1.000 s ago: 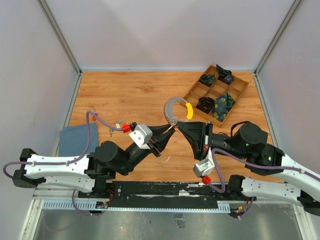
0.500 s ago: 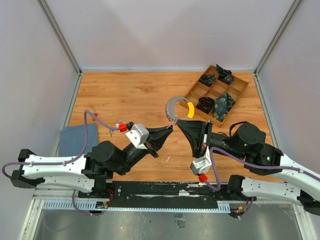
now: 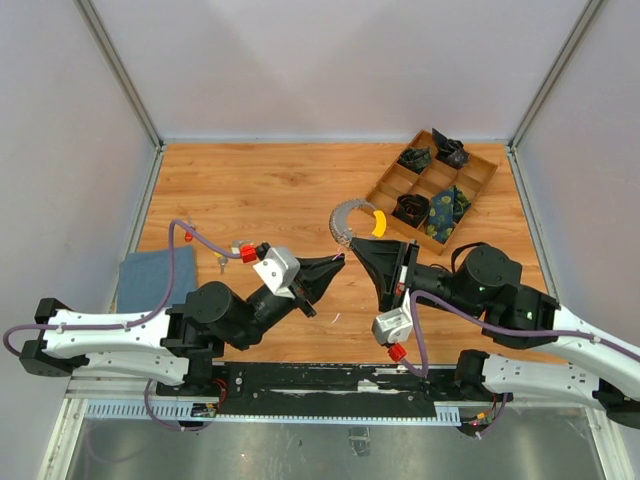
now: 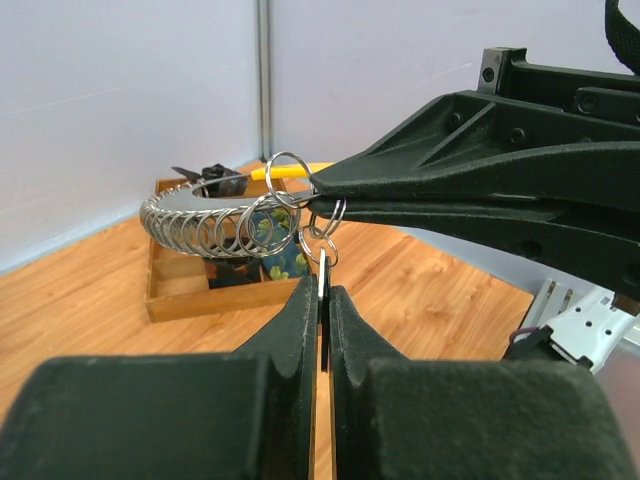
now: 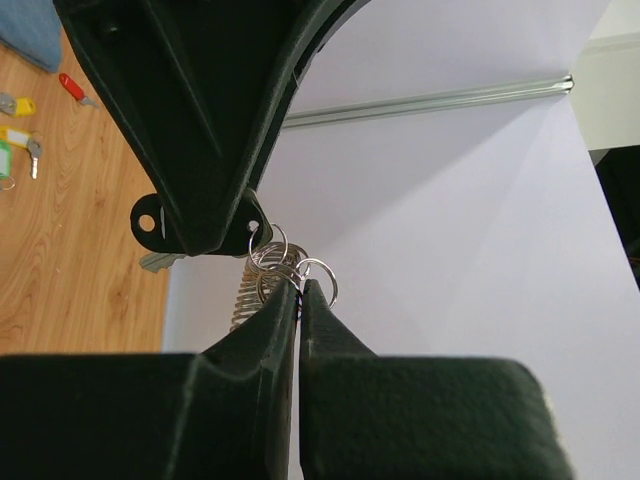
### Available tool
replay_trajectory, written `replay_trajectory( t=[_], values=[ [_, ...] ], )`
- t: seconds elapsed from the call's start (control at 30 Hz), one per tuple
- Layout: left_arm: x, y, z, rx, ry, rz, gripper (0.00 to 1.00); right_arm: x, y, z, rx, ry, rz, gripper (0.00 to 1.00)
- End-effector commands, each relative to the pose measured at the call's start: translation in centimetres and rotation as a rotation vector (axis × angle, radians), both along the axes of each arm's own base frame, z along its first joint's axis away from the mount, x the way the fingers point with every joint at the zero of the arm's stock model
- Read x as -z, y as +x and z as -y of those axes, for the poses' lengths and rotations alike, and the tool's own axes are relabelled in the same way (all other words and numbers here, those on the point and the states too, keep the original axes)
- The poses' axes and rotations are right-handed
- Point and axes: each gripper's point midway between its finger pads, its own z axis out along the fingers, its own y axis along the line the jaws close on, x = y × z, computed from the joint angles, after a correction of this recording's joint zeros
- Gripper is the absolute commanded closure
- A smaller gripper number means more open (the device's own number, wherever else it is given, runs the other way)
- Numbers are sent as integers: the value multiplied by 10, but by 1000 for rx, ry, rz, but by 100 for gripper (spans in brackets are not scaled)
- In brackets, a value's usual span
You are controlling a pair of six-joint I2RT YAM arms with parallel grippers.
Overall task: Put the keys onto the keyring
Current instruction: Pick up the key from the keyring.
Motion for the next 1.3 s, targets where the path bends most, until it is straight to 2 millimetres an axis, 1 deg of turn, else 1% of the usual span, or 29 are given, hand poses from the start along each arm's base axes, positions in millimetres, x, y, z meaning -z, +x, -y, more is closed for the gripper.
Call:
replay_trajectory(
  t=[0.0, 0.13, 0.23, 0.3, 0.4, 0.53, 0.63, 0.77, 0.9, 0.93, 1.0, 1.03, 1.1, 1.17, 1.2, 1.27],
  values=[
    [1, -4, 0, 26, 6, -12, 100, -26, 7, 10, 61, 127, -61, 99],
    [-1, -5, -2, 27, 29, -21, 99, -24, 6, 8, 56, 146, -167, 92],
    [-6, -8, -2, 48, 59, -24, 99, -20, 8, 8, 66, 181, -243, 87],
    [-8, -10, -2, 63, 81, -25, 100, -18, 10, 7, 73, 204, -282, 85],
    [-10, -13, -2, 81, 102, -26, 100, -16, 13, 5, 81, 234, -317, 85],
    [-11, -14, -2, 86, 117, -26, 99, -13, 14, 3, 82, 250, -355, 95],
    [-15, -12, -6, 74, 128, -29, 99, -12, 13, 5, 88, 261, -386, 94],
    [-22, -11, -14, 63, 171, -39, 99, -8, 13, 17, 113, 291, -442, 85],
    [-31, -13, -26, 72, 225, -62, 99, 8, 9, 27, 132, 294, -571, 71],
    [-33, -14, -30, 74, 249, -71, 100, 16, 8, 29, 144, 274, -617, 69],
    [-33, -16, -34, 83, 300, -89, 100, 25, 6, 35, 173, 261, -686, 65],
    [-32, -17, -34, 88, 331, -99, 99, 29, 7, 38, 192, 263, -719, 64],
    [-22, -18, -32, 88, 414, -118, 100, 36, 9, 44, 237, 271, -777, 63],
    [-7, -16, -27, 83, 504, -144, 99, 40, 12, 50, 288, 283, -823, 61],
    [3, -14, -21, 89, 548, -161, 99, 43, 14, 54, 318, 292, -845, 61],
    [14, -11, -15, 123, 589, -195, 99, 49, 22, 61, 390, 322, -886, 61]
  ],
)
